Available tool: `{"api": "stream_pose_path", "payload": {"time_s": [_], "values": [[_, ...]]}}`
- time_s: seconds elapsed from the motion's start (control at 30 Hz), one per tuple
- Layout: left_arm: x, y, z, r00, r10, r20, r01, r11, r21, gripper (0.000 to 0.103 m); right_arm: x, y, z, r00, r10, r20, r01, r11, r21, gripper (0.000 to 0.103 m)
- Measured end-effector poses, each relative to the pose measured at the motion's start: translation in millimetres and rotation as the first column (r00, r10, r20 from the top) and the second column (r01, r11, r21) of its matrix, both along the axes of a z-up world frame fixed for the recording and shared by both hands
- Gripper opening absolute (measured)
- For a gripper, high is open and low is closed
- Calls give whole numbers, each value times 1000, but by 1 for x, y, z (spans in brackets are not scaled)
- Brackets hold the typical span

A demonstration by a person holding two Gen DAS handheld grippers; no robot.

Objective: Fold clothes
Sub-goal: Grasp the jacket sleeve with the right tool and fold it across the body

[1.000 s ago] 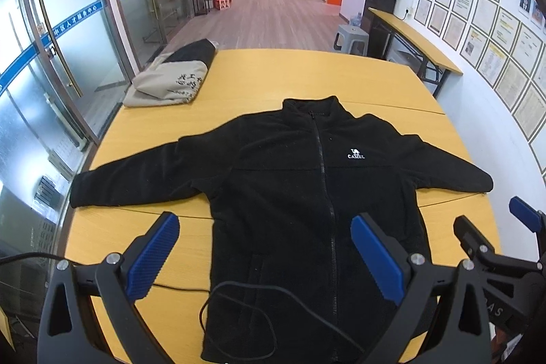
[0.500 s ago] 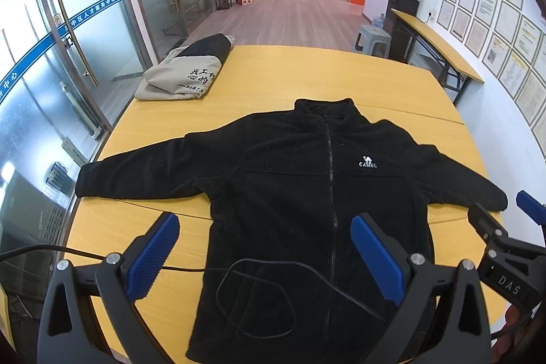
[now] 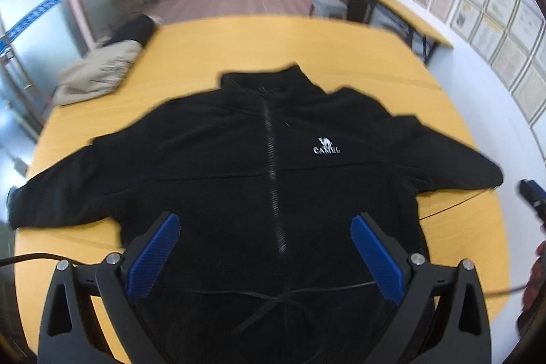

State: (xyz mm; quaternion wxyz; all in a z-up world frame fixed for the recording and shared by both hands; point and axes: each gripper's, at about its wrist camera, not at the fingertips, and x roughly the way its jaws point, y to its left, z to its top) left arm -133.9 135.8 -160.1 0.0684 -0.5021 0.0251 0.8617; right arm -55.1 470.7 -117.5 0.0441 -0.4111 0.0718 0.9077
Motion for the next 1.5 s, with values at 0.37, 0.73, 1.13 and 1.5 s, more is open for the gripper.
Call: {"api": "stream_pose_path", "payload": {"time_s": [0.37,0.73,1.13,1.5], "values": [[-121,156,-104,959,-279,46,280,960,-6,103,-4,299,-121,857,-492,154,514,796,-320,101],[-159,265,-155,859,-503,94,509,859,-54,103,-67,374,-176,786,-574,228,617,751,-237,84],[-159,281,-170,857,-510,68,515,853,-84,103,-50,370,-167,781,-623,42,606,740,-292,9],[-167,278,-166,904,-427,17,425,893,-146,103,38,301,-37,724,-638,-260,522,754,-399,8]]}}
